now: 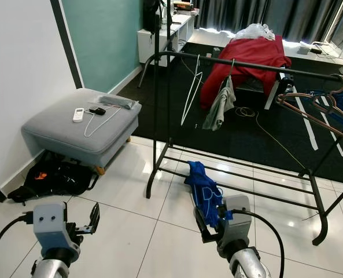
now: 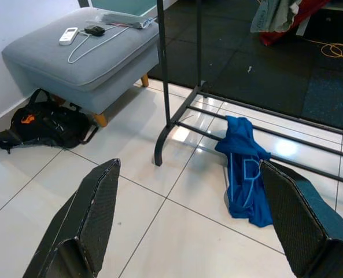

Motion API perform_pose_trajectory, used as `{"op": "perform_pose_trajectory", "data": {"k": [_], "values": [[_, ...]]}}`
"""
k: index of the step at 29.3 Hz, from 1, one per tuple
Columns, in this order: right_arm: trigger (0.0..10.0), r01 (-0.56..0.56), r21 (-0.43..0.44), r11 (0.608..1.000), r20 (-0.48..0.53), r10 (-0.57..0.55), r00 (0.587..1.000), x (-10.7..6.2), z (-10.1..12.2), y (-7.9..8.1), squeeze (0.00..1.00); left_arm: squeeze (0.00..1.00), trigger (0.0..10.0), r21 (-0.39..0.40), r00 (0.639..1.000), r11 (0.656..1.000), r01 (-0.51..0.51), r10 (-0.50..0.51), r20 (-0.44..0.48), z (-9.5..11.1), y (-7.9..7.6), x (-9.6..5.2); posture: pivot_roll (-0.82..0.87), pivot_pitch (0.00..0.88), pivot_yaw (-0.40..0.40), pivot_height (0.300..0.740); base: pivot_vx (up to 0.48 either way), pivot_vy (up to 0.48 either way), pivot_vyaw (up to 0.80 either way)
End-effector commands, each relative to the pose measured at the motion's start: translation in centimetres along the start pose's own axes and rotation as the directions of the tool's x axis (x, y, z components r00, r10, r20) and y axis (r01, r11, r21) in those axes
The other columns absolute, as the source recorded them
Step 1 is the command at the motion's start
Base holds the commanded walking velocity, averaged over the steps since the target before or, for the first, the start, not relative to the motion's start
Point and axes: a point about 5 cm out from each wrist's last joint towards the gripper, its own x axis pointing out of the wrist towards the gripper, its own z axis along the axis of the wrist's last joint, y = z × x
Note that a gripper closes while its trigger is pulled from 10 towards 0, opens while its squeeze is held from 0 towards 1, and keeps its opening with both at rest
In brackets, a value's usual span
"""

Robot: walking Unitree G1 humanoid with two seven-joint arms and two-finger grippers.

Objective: Hang hanger

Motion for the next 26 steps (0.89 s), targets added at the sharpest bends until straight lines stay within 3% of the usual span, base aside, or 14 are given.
{"op": "perform_pose_trajectory", "data": {"k": [1,3,14,20,26], "values": [[10.0,0.014,0.004,1.0,-0.011,-0.014,1.0,0.0,-0.1,-0.1,0.0,0.0,10.0,0.005,1.0,1.0,0.014,-0.014,-0.013,-0.2,0.0,0.2,0.05,0.0,-0.038,0.74,0.0,0.0,0.0],[10.0,0.016,0.003,1.0,-0.009,-0.016,1.0,0.0,-0.1,-0.1,0.0,0.0,10.0,0.0,1.0,1.0,0.018,-0.018,-0.015,-0.2,0.1,0.2,0.05,0.0,-0.035,0.74,0.0,0.0,0.0],[10.0,0.026,-0.007,1.0,-0.012,-0.026,1.0,-0.3,0.1,-0.4,0.0,0.0,10.0,-0.092,0.994,0.994,0.066,-0.073,-0.078,-0.5,-0.5,0.1,0.02,0.0,-0.03,0.74,0.0,0.0,-0.8],[10.0,0.036,-0.001,0.999,-0.003,-0.036,0.999,-0.6,0.2,-0.8,0.0,0.0,10.0,-0.155,0.993,0.984,0.084,-0.096,-0.068,-0.3,-0.6,0.3,-0.02,0.0,-0.01,0.74,0.0,0.0,0.0],[10.0,0.03,-0.024,0.999,0.014,-0.029,0.999,0.0,0.9,-1.2,0.0,0.0,10.0,-0.163,0.994,0.982,0.094,-0.101,-0.04,0.3,-0.4,1.3,-0.03,0.0,0.005,0.74,0.411,0.0,0.0]]}}
